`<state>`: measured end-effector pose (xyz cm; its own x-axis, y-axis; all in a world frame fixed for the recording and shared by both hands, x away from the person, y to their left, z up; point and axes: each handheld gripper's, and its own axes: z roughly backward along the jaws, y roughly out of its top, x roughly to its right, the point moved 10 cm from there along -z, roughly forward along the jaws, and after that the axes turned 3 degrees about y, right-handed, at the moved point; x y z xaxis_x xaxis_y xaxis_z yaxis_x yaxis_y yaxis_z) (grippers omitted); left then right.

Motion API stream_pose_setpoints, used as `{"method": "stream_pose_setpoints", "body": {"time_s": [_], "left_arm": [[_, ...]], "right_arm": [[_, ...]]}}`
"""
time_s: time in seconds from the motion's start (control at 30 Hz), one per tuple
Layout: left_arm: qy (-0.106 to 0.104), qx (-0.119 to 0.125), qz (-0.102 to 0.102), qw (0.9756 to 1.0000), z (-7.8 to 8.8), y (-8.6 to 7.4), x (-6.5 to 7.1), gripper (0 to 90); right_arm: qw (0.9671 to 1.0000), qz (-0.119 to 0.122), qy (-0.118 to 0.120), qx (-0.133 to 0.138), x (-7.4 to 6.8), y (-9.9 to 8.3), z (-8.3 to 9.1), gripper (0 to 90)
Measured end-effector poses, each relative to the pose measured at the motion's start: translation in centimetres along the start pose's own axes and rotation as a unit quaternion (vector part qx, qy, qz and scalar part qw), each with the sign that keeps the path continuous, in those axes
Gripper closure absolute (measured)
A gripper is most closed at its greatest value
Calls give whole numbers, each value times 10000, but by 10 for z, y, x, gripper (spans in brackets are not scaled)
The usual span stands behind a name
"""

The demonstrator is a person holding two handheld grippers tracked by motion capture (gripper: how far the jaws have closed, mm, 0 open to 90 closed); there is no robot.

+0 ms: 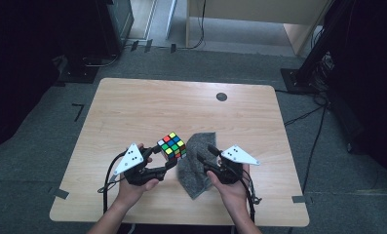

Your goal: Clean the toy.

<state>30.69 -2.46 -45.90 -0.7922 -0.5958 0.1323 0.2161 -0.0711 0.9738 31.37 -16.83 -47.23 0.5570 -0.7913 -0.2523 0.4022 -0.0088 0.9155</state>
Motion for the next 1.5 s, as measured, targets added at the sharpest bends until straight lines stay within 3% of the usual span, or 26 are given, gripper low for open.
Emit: {"method": "stream_pose_setpoints", "body": {"time_s": [0.1, 0.13, 0.17, 0.23, 0.33, 0.47, 0.57, 0.63, 0.67, 0.7, 0.9, 1.03, 1.2, 1.5], "left_arm": [[41, -82, 6, 10000, -2, -3, -1, 345], [107, -125, -78, 9998, -3, -5, -1, 345], [192, -188, -213, 9994, -4, -7, -1, 345], [312, -341, -526, 9975, -8, -14, 3, 345], [262, -456, -754, 9958, -13, -20, 13, 345], [213, -558, -1134, 9918, -19, -27, 26, 345], [212, -601, -1389, 9883, -22, -31, 34, 345], [199, -615, -1523, 9862, -23, -32, 38, 344], [205, -619, -1583, 9852, -23, -33, 39, 344], [229, -628, -1640, 9842, -23, -33, 40, 344], [346, -609, -1780, 9815, -25, -34, 40, 332], [423, -566, -1922, 9788, -25, -32, 42, 301], [383, -559, -1878, 9799, -25, -31, 42, 312], [368, -541, -1810, 9813, -24, -30, 42, 326]], "right_arm": [[9996, 76, 174, 227, -7, 10, 7, 448], [9984, -42, 453, 340, -19, 18, 10, 411], [9984, -42, 453, 340, -19, 18, 10, 411], [9968, -105, 699, 363, -33, 23, 11, 349], [9948, -133, 962, 313, -54, 26, 10, 241], [9961, -165, 865, -2, -61, 17, 2, 154], [9966, -288, 706, -321, -59, 6, -6, 150], [9968, -301, 612, -413, -58, 2, -9, 208], [9976, -228, 413, -509, -57, -1, -9, 307], [9976, -228, 413, -509, -57, -1, -9, 307], [9988, -85, 97, -463, -56, -3, -7, 338], [9984, -139, 118, -537, -59, -7, -8, 341], [9983, -83, 122, -558, -63, -9, -11, 341], [9974, -247, 298, -603, -63, -10, -11, 340]]}}
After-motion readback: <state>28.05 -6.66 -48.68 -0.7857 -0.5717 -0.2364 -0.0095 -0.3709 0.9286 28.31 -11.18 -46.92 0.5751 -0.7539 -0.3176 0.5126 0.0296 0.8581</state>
